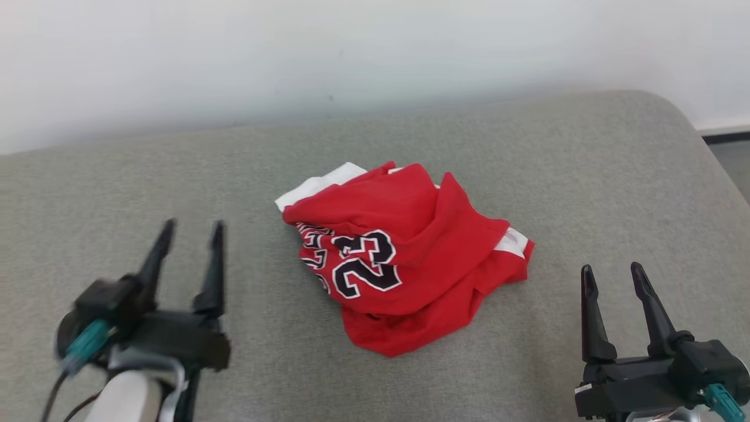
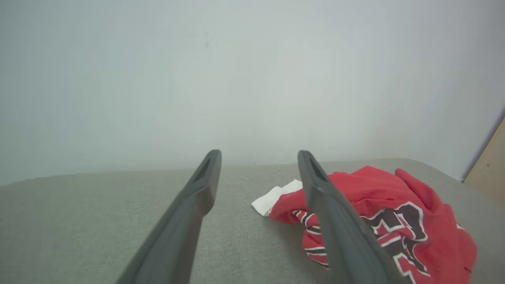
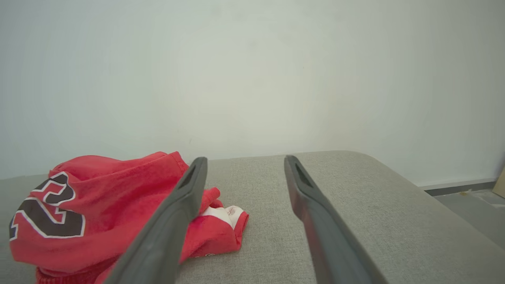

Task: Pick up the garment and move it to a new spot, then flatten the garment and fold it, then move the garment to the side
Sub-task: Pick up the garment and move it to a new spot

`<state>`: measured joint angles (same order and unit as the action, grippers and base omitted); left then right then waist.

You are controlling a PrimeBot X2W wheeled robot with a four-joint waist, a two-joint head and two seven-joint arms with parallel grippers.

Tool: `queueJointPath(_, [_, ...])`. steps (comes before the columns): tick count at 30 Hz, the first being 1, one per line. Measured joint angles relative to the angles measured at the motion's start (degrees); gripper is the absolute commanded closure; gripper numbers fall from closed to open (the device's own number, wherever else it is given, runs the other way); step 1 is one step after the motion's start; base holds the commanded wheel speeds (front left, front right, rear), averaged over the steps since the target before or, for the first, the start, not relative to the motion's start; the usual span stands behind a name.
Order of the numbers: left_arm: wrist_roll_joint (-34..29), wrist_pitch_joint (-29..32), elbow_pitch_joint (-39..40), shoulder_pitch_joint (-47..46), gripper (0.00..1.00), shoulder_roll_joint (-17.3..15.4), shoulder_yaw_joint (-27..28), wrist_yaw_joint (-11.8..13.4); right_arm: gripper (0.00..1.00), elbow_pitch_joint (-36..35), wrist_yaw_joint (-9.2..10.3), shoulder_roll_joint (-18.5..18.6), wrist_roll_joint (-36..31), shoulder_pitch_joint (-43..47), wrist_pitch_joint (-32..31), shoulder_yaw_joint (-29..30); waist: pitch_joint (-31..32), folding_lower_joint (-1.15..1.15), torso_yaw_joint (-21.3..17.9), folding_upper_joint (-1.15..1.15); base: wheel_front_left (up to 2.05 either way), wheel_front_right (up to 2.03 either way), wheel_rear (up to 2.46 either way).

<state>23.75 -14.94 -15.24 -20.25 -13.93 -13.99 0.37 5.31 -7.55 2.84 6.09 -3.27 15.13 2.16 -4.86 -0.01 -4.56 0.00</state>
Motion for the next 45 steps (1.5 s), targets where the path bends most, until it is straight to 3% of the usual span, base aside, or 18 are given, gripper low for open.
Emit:
queueJointPath(5, [-0.99, -0.18, 7.43, 7.77, 0.0, -0.36, 5.83, 2.13, 0.0, -0.47, 0.0, 0.0, -0.38, 0.5, 0.0, -1.05, 1.14, 0.0, 1.86, 0.0, 0.0, 0.0, 0.0])
queueJointPath(13, [-4.0, -0.19, 11.76, 16.72, 0.0, 1.69, 10.27, 2.03, 0.0, 0.02, 0.0, 0.0, -1.76, 1.48, 0.0, -2.49, 2.44, 0.0, 4.49, 0.0, 0.0, 0.0, 0.0])
queueJointPath(25, [-7.46, -0.19, 11.35, 20.68, 0.0, 6.39, 14.46, -3.88, 0.0, 1.33, 0.0, 0.0, -2.77, 2.35, 0.0, -3.47, 2.66, 0.01, 6.63, 0.01, 0.0, 0.0, 0.0])
queueJointPath(38, [-9.77, -0.19, 9.91, 20.77, 0.0, 8.89, 16.93, -6.89, 0.0, 2.13, 0.0, 0.0, -2.9, 2.61, 0.0, -4.04, 2.34, 0.0, 6.93, 0.01, 0.0, 0.0, 0.0])
queueJointPath(45, [-10.55, -0.18, 8.4, 15.77, 0.0, 9.61, 11.09, -7.55, 0.0, 2.11, 0.0, -0.01, -2.83, 1.78, 0.0, -4.06, 0.8, 0.01, 6.4, 0.01, 0.0, 0.0, 0.0])
